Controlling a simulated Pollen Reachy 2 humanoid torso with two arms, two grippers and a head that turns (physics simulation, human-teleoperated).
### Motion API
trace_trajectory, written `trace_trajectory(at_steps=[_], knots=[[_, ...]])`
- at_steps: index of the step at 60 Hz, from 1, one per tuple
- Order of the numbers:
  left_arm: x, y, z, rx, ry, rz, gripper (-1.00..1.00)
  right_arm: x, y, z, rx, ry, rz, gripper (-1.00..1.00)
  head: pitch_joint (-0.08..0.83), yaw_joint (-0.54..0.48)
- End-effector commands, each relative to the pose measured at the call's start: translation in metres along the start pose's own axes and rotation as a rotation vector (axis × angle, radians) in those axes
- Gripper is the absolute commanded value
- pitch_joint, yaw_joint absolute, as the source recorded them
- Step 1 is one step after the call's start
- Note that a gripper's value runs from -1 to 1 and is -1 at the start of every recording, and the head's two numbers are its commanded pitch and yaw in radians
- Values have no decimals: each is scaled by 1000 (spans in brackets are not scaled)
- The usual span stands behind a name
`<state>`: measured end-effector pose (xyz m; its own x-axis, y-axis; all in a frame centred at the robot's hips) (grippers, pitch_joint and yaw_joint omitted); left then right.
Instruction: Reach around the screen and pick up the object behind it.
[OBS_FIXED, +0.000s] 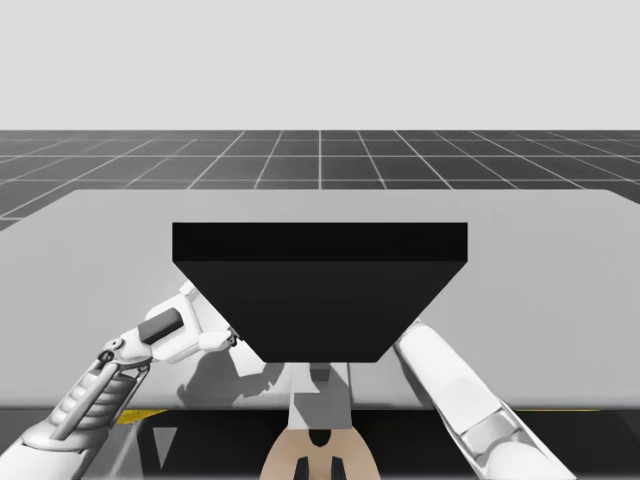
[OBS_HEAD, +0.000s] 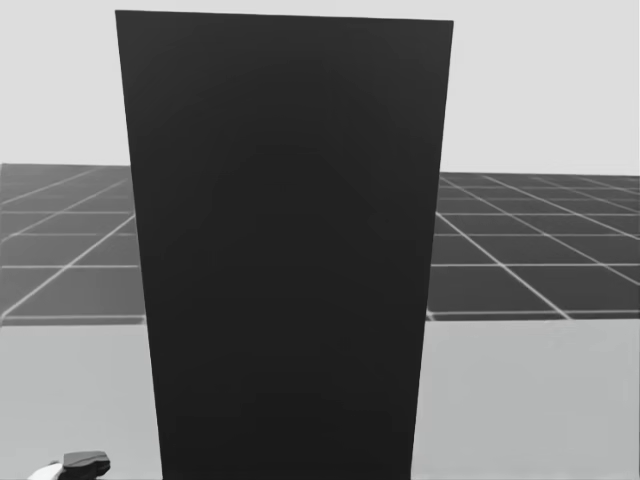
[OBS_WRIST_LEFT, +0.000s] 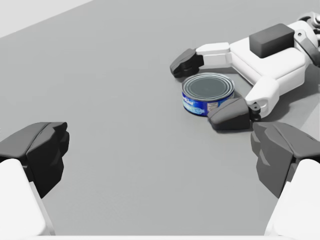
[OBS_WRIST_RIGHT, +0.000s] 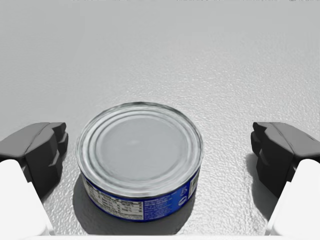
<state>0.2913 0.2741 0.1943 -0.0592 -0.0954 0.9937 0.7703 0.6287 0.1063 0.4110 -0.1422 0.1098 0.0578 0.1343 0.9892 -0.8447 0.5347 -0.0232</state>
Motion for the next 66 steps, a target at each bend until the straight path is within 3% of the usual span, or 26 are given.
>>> trace_trajectory(at_steps=[1,5,7,8,9,10,12,23,32,41,52,66], knots=[[0,0,1,2,0,-7,-1000,-16,9,-18,-5,49,18,-1000,132,-62],[0,0,1,5,1,-11,-1000,-21,11,-18,-10,63,49,-981,132,-61],[0,0,0,6,2,-12,-1000,-21,11,-18,-15,58,53,-736,132,-60],[0,0,0,8,3,-13,-1000,-23,12,-17,-44,48,69,-28,133,-60],[0,0,0,9,4,-14,-1000,-24,12,-17,-42,47,67,180,133,-60],[0,0,0,9,4,-14,-1000,-24,12,-16,-45,47,64,853,134,-60],[-1,0,0,10,6,-17,-1000,-25,12,-15,-42,50,51,990,135,-61],[-2,-1,-1,18,13,-27,-1000,-24,12,-7,-70,63,40,1000,133,-64],[-2,0,-1,23,13,-29,-1000,-16,7,22,-111,48,41,1000,137,-65],[-2,0,-1,32,12,-32,-1000,-10,-7,69,-191,29,52,1000,133,-64],[-2,2,-1,37,11,-31,-1000,-3,-32,147,-335,1,79,1000,131,-61],[-2,3,-2,45,13,-30,-1000,8,-60,210,-506,-13,79,1000,126,-63]])
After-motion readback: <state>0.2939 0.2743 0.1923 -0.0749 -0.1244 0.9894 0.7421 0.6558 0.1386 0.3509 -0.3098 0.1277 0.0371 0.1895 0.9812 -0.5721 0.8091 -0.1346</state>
